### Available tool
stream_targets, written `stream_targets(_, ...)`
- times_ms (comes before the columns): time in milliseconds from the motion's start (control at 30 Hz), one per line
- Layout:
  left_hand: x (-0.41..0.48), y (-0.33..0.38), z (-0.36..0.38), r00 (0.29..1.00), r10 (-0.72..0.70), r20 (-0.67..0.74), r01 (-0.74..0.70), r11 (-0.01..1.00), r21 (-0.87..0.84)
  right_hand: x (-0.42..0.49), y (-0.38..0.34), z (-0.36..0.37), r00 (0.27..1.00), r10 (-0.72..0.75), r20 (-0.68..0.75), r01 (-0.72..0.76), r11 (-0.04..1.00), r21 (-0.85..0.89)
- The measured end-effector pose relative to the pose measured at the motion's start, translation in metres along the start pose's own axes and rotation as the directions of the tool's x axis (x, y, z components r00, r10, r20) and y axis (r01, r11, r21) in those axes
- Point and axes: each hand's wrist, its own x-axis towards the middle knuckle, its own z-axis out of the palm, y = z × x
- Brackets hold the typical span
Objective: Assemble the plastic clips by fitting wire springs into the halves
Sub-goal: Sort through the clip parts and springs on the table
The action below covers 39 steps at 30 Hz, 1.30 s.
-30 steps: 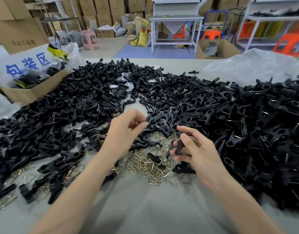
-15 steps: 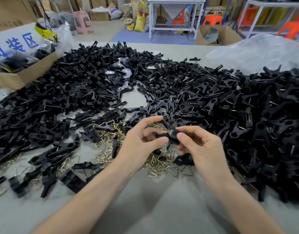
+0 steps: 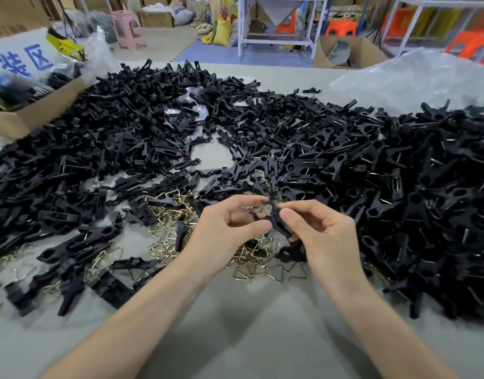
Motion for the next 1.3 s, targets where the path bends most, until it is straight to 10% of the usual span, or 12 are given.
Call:
stream_targets(867, 0.0002, -0.0039, -0.0002, 0.996, 0.085, 0.035, -0.085, 0.996, 0.018, -0.0032, 0.0030, 0.0021, 0.998, 0.054, 0.030, -0.056, 0.996, 0.070)
stream_targets(1300, 0.0010, -0.0047, 0.0008, 0.991, 0.135, -0.003, -0.135, 0.991, -0.003, 0.0026, -0.0025, -0.0046, 0.954, 0.104, 0.282, -0.125, 0.990, 0.059)
